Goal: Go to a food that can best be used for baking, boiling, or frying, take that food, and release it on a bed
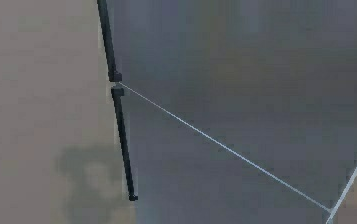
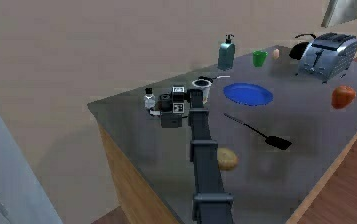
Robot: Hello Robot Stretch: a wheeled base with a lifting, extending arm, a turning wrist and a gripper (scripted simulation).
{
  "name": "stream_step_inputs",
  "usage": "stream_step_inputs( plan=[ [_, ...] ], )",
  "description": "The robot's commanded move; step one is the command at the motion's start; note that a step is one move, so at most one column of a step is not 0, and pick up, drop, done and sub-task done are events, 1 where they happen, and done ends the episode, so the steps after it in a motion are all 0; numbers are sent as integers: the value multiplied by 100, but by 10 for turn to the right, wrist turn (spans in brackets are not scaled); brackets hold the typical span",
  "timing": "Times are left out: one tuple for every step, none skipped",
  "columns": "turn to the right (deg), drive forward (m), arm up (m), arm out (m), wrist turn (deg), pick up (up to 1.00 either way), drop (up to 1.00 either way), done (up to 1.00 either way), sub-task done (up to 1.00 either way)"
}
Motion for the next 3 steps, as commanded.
stream_step_inputs(
  plan=[
    [0,0,10,0,0,0,0,0,0],
    [0,0,2,0,0,0,0,0,0],
    [0,0,0,0,-450,0,0,0,0]
  ],
)
